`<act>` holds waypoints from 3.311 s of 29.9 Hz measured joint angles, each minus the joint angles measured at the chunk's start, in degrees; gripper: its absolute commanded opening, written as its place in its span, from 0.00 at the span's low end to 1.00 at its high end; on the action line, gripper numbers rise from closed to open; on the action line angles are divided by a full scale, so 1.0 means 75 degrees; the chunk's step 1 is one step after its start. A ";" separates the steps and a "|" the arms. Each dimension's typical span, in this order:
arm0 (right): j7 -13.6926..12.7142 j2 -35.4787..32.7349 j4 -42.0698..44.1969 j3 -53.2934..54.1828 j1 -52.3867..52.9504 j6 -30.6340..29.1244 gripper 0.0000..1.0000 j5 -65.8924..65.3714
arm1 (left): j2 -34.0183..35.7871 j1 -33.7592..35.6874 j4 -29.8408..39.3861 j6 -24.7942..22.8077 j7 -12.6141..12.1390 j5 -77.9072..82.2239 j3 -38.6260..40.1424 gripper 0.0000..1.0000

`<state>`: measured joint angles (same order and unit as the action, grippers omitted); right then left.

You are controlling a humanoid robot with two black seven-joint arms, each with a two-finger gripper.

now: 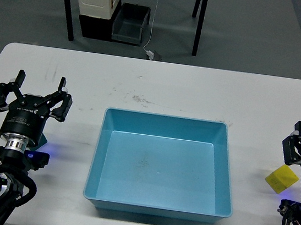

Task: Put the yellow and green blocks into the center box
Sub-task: 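Move the right gripper toward the yellow cube beside the bin, then close the right gripper on the yellow cube and lift it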

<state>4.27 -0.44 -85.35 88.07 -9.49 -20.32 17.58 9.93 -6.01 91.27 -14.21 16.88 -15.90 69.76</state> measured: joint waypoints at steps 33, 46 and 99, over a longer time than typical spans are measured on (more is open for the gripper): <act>0.0163 -0.4827 0.1751 -0.2438 0.5736 -0.0024 1.00 -1.0410 | -0.0162 0.0001 -0.0182 -0.0098 0.0270 0.0004 -0.0015 1.00; 0.3154 -0.6983 0.2129 -0.9841 0.9867 -0.0112 1.00 -1.3639 | -0.0211 0.0005 -0.0249 -0.0098 0.0271 0.0012 0.0019 1.00; 0.3162 -0.5994 0.3314 -1.3184 0.9608 -0.0796 0.24 -1.5812 | -0.0201 0.0049 -0.0556 -0.0121 0.0269 0.0011 0.0083 1.00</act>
<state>27.99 -45.39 -60.49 -10.81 62.57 -26.29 -101.01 8.42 -5.64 87.10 -15.12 18.89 -15.82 70.38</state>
